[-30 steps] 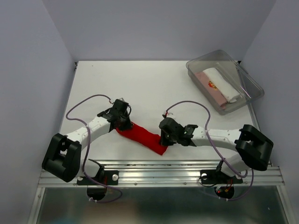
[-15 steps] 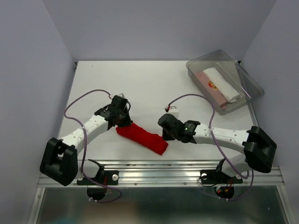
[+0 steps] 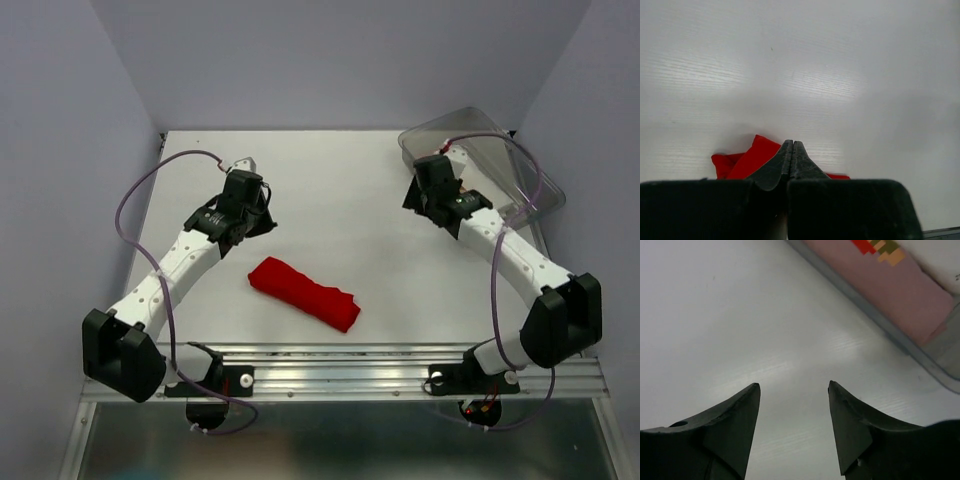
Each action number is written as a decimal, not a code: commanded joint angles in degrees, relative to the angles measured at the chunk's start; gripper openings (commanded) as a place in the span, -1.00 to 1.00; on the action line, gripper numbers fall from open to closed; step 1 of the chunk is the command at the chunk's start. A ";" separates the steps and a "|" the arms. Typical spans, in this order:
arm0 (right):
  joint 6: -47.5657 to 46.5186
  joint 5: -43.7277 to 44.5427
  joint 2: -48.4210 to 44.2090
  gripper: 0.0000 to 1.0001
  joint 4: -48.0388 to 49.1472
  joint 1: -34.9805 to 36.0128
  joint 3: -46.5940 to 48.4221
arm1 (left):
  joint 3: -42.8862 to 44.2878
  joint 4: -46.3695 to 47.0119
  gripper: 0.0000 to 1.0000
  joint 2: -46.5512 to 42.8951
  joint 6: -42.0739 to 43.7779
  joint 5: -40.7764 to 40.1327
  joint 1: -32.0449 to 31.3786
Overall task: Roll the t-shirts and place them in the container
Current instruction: Roll the T-shirt to the center of the board.
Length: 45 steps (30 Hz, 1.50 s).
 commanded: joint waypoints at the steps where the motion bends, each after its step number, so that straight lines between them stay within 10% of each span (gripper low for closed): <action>1: -5.50 -3.19 6.59 0.30 4.31 -9.31 7.16 | 3.13 -1.25 -0.96 1.84 2.42 -0.14 1.02; 27: -11.13 -18.99 53.10 0.81 10.64 -17.25 55.33 | 0.06 3.76 -0.96 6.06 2.15 5.05 1.98; 45: -16.40 -41.67 46.69 0.82 14.42 -12.68 42.96 | -1.70 5.17 -0.97 7.12 2.94 5.76 1.98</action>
